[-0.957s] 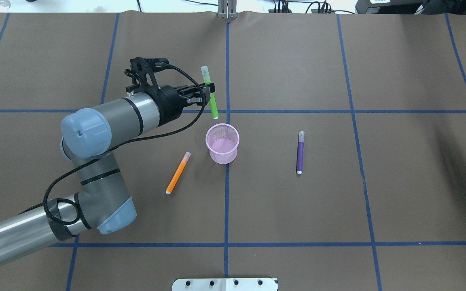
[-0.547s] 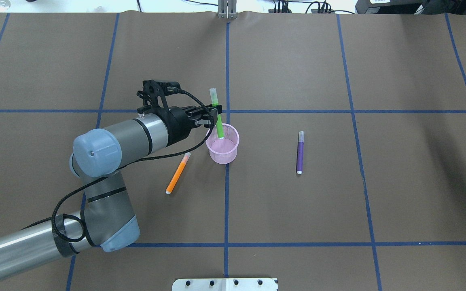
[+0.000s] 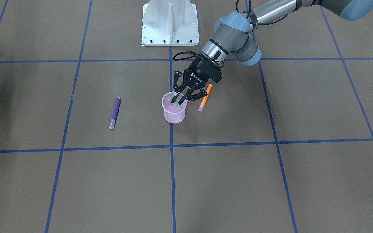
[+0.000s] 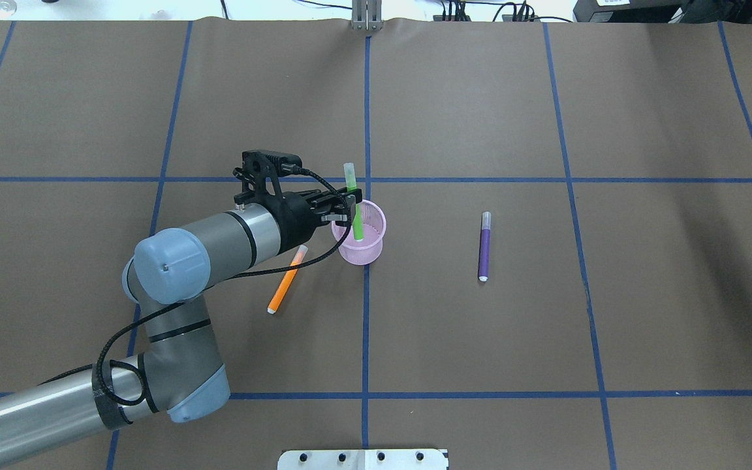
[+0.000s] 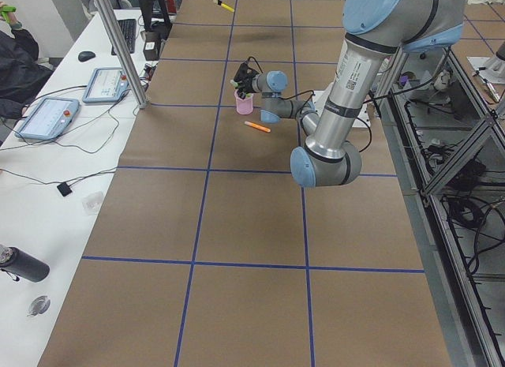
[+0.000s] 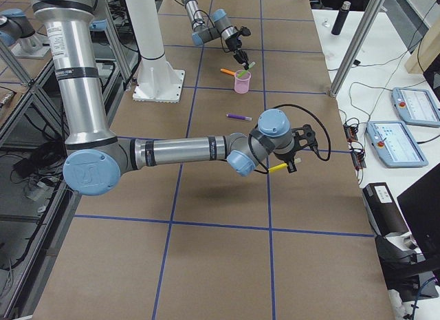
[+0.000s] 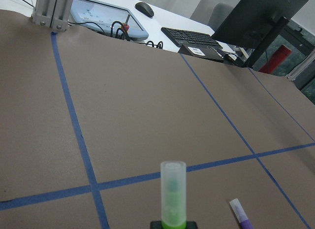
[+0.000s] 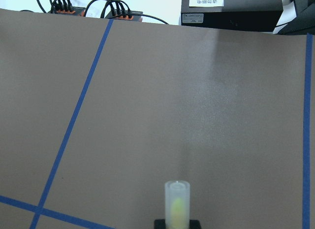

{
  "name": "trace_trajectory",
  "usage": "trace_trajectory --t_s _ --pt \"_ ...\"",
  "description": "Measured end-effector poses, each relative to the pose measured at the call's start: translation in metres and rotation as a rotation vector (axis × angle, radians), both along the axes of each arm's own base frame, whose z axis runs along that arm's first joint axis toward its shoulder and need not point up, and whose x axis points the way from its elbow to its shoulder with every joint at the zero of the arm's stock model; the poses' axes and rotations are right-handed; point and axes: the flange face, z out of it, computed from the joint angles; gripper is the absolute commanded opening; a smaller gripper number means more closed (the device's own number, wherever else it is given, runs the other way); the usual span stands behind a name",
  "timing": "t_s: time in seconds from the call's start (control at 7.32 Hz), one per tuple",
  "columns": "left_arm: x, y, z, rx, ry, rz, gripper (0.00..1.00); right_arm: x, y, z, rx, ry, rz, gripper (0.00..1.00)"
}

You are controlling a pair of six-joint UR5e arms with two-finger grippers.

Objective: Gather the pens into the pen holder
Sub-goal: 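Carry the green marker over the pen cup and drop it in, then grasp the orange marker with left gripper while right carries yellow marker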

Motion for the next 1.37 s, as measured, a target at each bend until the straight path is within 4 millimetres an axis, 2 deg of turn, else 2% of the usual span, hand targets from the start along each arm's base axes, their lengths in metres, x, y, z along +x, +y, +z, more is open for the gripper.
trace_trajectory --t_s 0.27,0.41,0.68,0.82,0.96,1.09,1.37 --pt "-0.001 0.003 -0.008 0.005 0.015 0.01 0.99 -0.001 -0.002 -0.02 0.106 -0.032 0.012 0.0" --pt "-0.005 0.006 -0.015 0.006 0.02 0.04 0.99 -0.002 -0.006 -0.038 0.146 -0.059 0.026 0.0" --pt "-0.03 -0.007 -0.027 -0.023 -0.036 0.151 0.99 -0.017 -0.011 -0.08 0.139 -0.205 0.107 0.0" --pt "-0.052 -0.02 -0.036 -0.073 -0.106 0.217 0.99 -0.037 -0.008 -0.096 0.138 -0.28 0.144 0.0" --pt "-0.077 -0.031 -0.045 -0.134 -0.176 0.261 0.99 -0.065 -0.002 -0.112 0.148 -0.339 0.163 0.0" --pt "-0.092 -0.037 -0.047 -0.193 -0.238 0.283 0.99 -0.095 0.008 -0.131 0.168 -0.377 0.172 0.0" --pt "-0.092 -0.04 -0.034 -0.304 -0.352 0.309 0.98 -0.153 0.031 -0.165 0.228 -0.419 0.186 0.0"
